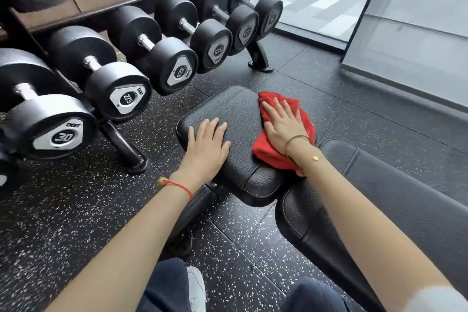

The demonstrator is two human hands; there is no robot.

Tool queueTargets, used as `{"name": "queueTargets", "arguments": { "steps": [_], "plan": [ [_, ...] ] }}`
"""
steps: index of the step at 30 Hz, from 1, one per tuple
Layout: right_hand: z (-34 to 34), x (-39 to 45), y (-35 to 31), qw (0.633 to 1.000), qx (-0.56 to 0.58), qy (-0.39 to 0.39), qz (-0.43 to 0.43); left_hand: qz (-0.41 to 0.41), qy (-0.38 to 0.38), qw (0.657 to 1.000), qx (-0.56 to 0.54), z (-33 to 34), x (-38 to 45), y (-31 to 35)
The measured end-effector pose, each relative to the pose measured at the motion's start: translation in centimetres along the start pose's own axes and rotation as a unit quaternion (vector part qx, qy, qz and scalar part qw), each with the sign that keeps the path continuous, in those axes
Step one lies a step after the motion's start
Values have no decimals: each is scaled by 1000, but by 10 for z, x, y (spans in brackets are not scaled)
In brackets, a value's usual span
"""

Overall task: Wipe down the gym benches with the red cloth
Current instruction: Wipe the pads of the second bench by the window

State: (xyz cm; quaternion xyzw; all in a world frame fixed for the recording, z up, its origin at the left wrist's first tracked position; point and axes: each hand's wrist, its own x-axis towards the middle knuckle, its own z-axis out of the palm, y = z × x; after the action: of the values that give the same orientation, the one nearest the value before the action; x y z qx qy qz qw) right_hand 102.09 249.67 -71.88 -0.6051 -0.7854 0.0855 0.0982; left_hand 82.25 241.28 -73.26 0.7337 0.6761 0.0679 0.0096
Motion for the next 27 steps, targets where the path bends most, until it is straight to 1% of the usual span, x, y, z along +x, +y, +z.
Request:
{"name": "queueTargets", "arguments": {
  "steps": [2,6,9,13,18,20,23,27],
  "plan": [
    [2,26,-15,1000,-1,-21,-11,-2,-2,1000,8,1,1,1],
    [6,42,-39,995,-13,-50,-90,-5,-6,1000,4,0,2,0],
    [8,17,-39,990,-8,-42,-132,-4,-7,1000,2,-1,2,0],
    [6,-45,-30,990,-6,-29,-139,-6,-11,1000,-16,-3,2,0],
    [-6,-118,-4,994,-12,-33,-101,-27,18,999,-6,-4,-1,14],
    [-8,-132,10,997,-18,-32,-69,-9,32,999,-3,-4,-2,26],
    [-11,-125,24,999,-7,-29,-15,35,33,999,-22,-2,-5,48],
    [-20,-87,32,998,-7,-38,47,67,18,997,-26,4,-10,70]
  ]
}}
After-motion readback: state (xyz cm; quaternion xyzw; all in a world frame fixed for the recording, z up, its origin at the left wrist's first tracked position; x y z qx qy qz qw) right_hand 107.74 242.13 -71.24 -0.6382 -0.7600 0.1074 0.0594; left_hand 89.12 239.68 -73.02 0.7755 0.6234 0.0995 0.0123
